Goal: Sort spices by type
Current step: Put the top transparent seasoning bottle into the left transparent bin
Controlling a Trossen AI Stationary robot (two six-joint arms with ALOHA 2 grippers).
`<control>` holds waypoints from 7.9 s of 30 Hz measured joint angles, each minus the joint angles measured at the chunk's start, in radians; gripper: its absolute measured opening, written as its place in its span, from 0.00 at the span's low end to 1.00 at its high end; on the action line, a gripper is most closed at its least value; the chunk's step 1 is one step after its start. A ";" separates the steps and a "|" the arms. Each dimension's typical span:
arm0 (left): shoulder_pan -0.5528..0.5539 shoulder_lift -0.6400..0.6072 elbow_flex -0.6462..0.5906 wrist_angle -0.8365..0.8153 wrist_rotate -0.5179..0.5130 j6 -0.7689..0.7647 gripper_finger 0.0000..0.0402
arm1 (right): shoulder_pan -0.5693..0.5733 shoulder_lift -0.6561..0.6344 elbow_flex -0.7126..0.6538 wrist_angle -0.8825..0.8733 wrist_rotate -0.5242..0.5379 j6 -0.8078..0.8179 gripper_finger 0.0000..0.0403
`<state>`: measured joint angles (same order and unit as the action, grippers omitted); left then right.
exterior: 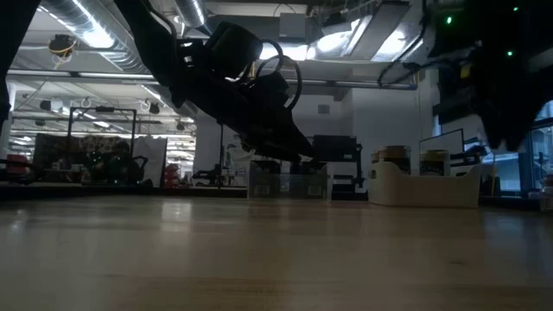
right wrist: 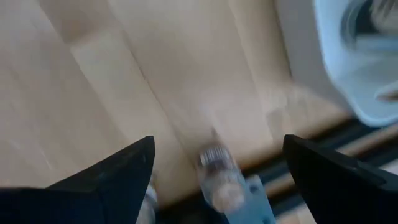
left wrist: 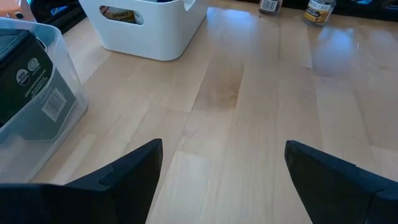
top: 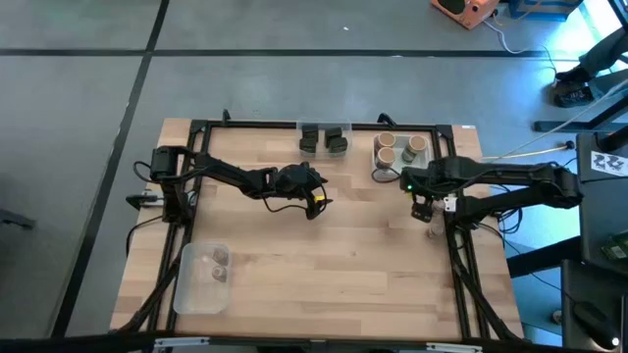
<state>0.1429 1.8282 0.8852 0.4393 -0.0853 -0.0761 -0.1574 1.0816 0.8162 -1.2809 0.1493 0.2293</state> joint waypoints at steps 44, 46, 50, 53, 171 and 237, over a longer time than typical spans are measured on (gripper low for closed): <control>-0.026 0.000 0.000 0.013 0.000 0.026 0.80 | 0.000 0.641 -0.024 -0.132 0.019 -0.058 0.73; -0.026 0.000 0.000 0.013 0.000 0.025 0.80 | 0.000 0.663 -0.044 -0.132 0.016 -0.047 0.73; -0.026 0.000 0.000 0.014 0.000 0.024 0.80 | 0.000 0.691 -0.076 -0.123 0.016 -0.032 0.73; -0.026 0.000 0.000 0.019 0.000 0.024 0.80 | 0.000 0.691 -0.072 -0.122 0.019 -0.031 0.71; -0.308 0.063 0.357 -0.558 -0.307 -0.427 0.80 | 0.573 0.491 -0.025 0.478 0.293 0.500 0.62; -0.550 0.095 0.497 -0.939 -0.598 -0.444 0.43 | 0.648 0.492 -0.096 0.940 0.395 0.419 0.62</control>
<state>-0.4068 1.9230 1.3820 -0.4999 -0.6830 -0.5205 0.4908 1.5734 0.7200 -0.3407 0.5448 0.6487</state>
